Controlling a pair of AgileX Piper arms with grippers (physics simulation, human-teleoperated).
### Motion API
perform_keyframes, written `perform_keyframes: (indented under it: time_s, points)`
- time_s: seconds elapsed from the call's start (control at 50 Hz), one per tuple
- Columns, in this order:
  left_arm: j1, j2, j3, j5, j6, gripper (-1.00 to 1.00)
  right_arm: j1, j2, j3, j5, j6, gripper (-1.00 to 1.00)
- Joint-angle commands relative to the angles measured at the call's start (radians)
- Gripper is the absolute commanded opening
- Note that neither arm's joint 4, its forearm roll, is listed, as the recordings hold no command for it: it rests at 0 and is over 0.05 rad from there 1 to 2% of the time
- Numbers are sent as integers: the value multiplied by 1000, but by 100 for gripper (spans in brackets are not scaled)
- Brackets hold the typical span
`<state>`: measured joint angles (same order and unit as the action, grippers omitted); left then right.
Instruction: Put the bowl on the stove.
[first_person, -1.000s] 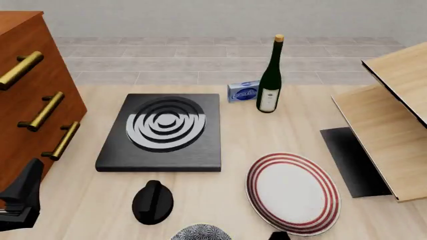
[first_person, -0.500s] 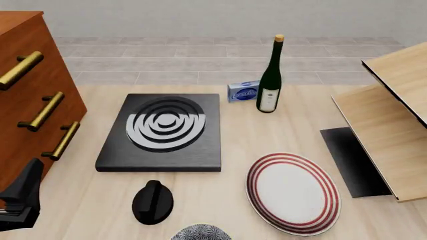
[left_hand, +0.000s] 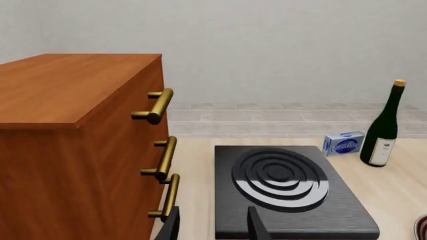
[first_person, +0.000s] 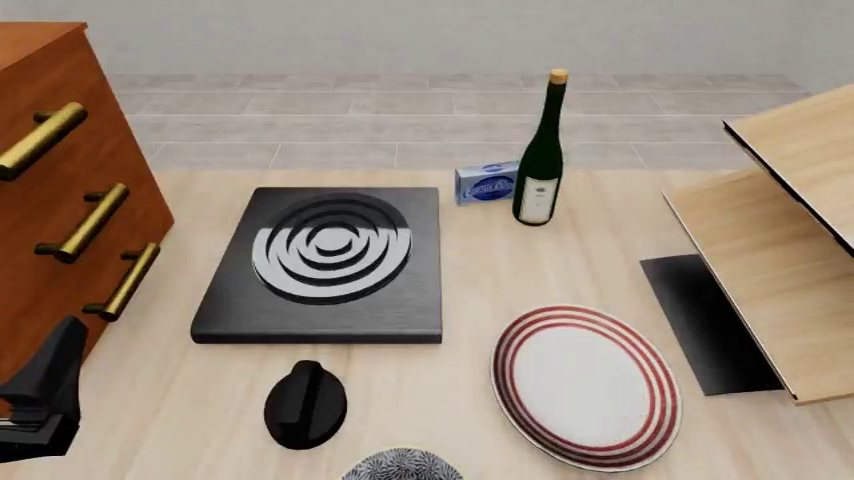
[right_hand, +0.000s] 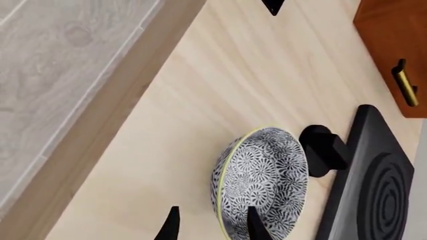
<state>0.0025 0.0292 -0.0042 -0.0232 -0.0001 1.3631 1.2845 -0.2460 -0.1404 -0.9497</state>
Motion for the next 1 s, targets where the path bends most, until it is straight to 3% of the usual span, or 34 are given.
perform_keyframes:
  time_s: [0.02, 0.2, 0.68, 0.7, 1.0]
  points:
    - [0, 0, 0, 0, 0, 100, 2, 48, 1, -46, 23, 100]
    - [0, 0, 0, 0, 0, 100, 5, 107, 3, -99, 40, 100]
    - [0, 0, 0, 0, 0, 100, -6, 129, -3, -107, 75, 100]
    - [0, 0, 0, 0, 0, 100, -7, 125, 1, -107, 68, -100]
    - [0, 0, 0, 0, 0, 100, 3, 73, -9, -36, 36, -100]
